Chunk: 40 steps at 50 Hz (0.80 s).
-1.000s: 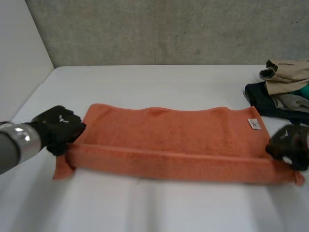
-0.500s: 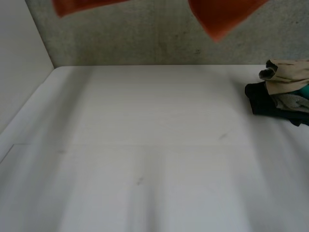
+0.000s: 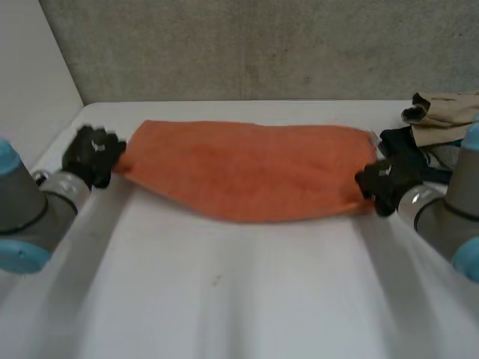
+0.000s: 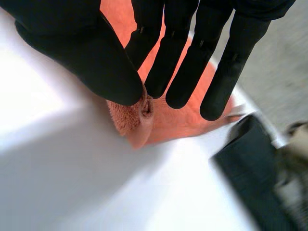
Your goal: Fold the laundry.
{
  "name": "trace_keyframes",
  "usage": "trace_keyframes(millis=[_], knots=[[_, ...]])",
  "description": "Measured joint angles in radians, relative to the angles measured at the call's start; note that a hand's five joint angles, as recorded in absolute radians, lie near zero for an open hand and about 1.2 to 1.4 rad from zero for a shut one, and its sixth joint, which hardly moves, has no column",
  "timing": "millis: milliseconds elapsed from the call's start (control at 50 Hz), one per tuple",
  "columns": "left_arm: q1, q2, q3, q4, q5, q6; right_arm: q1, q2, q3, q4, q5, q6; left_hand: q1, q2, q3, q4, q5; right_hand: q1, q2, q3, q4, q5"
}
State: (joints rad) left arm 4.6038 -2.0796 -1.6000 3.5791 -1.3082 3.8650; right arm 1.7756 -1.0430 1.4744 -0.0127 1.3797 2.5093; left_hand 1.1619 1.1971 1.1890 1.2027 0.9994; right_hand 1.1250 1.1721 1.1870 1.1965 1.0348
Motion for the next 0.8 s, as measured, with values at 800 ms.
trace_keyframes(millis=[800], knots=[[0.119,-0.123,0.038,-0.15,0.121,0.133,-0.104,-0.042,0.093,0.002,-0.02,0.047,-0.095,-0.131,-0.124,-0.138,-0.108,0.0,0.0,0.0,0.0,0.0]])
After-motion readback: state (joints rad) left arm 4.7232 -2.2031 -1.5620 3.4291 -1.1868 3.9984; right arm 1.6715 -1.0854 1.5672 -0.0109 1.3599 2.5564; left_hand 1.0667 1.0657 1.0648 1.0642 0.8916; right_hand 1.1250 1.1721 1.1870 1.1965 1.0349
